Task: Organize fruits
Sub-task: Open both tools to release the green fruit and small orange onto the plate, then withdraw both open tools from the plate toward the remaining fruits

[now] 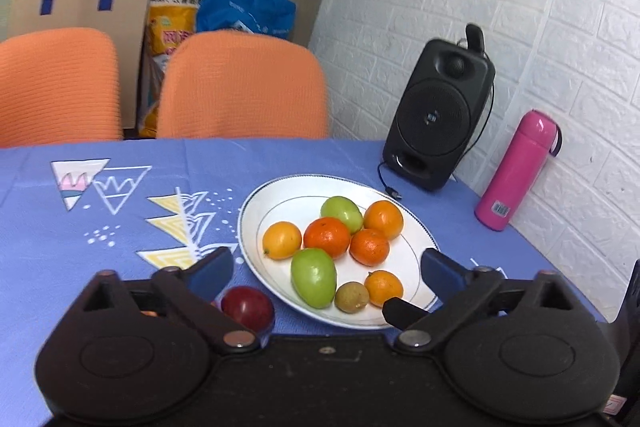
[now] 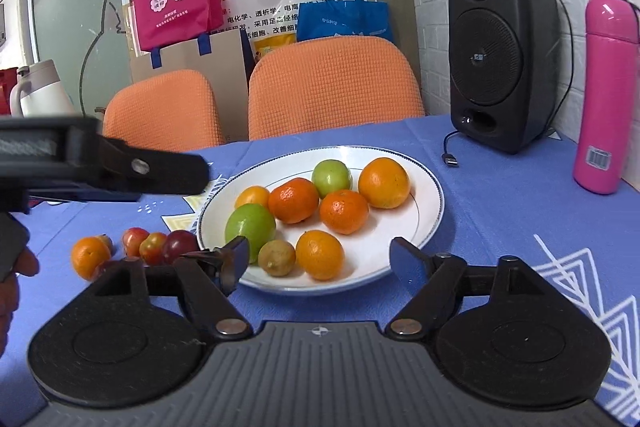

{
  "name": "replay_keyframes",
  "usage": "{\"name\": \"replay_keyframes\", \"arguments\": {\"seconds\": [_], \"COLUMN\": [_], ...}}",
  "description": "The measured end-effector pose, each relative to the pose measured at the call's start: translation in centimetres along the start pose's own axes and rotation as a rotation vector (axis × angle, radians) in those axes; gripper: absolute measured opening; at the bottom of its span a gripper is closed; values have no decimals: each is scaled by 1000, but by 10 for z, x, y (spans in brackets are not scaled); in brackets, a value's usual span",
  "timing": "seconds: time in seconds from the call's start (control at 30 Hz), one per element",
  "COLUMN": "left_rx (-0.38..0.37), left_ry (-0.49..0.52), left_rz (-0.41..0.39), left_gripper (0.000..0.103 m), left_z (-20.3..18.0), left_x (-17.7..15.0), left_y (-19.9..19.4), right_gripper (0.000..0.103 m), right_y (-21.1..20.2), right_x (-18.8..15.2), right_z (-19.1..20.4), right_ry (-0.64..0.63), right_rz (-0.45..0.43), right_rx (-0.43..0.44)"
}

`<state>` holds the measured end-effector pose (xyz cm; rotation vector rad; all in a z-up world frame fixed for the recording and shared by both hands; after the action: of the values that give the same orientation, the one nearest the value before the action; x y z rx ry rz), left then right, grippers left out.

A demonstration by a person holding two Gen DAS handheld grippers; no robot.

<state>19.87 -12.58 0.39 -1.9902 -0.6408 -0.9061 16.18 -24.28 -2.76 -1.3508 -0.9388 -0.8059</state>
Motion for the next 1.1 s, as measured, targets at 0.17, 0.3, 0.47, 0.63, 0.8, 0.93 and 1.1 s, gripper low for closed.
{"name": "replay_keyframes", "arguments": {"seconds": [0.17,0.3,0.47,0.63,0.8,0.93,1.1], "left_rx": [0,12,27,68,105,122,141], "left_ry": [-39,-71,-94,-122,-142,-159,-164], "left_rz": [1,0,6,8,20,21,18], "left_gripper": [103,103,103,103,103,103,103], "left_z": [5,12,21,38,53,64,73], "left_x": [-12,-24,-37,-49,-58,-63,-67], "left_y": [-18,-32,-46,-62,-70,-79,-90], "right_gripper": [103,103,103,103,103,103,103], "right_y": [-10,-16,-23,-28,-33,-36,-37], "right_x": [-6,-12,-20,-29,-34,-35,-37], "right_z": [6,14,24,36,48,58,70], "right_ry": [-3,-20,-33,-50,-62,-81,-95], "right_rz": [3,12,26,54,71,77,87], "right_rx": [-2,6,22,43,72,94,114]}}
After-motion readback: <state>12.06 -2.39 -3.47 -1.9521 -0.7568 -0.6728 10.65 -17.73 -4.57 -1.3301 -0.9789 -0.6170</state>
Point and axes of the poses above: each gripper's, at about its wrist camera, not at the fingertips, and y roughly the way its jaws point, z to its left, x to its top, the point moved 7 cm from there along y, roughly the way its jaws point, and after that the axes turned 9 degrees about -y, right-handed, at the moved point
